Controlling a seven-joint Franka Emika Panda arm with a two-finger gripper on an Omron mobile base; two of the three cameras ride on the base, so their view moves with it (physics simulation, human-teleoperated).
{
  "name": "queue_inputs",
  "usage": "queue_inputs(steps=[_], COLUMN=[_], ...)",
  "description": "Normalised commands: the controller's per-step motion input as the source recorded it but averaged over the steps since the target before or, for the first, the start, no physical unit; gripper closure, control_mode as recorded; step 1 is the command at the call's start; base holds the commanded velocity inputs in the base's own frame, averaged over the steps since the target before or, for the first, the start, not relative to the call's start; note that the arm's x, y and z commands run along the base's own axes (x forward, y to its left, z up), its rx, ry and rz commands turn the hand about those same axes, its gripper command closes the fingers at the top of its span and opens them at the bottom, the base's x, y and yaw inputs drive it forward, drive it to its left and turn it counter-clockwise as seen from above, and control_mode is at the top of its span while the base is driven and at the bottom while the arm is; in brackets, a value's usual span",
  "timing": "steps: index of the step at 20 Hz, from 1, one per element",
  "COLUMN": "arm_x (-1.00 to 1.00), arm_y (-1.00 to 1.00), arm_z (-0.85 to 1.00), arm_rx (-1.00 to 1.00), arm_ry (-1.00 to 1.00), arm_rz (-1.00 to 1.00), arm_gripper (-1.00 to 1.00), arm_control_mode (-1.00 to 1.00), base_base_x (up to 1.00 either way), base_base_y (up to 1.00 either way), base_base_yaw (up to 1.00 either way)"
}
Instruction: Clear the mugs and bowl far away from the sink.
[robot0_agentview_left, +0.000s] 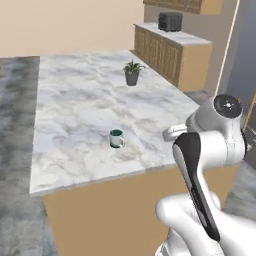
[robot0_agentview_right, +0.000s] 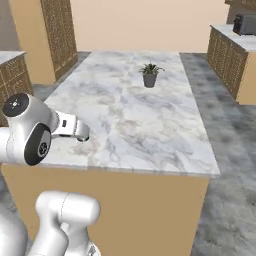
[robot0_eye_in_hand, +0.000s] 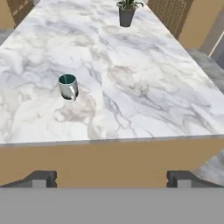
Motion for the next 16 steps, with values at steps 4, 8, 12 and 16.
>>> queue_inputs(steps=[4,8,12,16], arm_x=[0.00,0.00,0.00,0.00], arm_y=[0.00,0.00,0.00,0.00], arm_z=[0.00,0.00,0.00,0.00], arm_rx=[0.00,0.00,0.00,0.00], arm_ry=[0.00,0.00,0.00,0.00], arm_rz=[0.00,0.00,0.00,0.00], arm_gripper=[-1.00,-1.00,-1.00,-1.00], arm_control_mode=[1.00,1.00,1.00,1.00], base_base_x=[0.00,0.00,0.00,0.00], base_base_y=[0.00,0.00,0.12,0.20], base_base_yaw=[-1.00,-1.00,-1.00,-0.98])
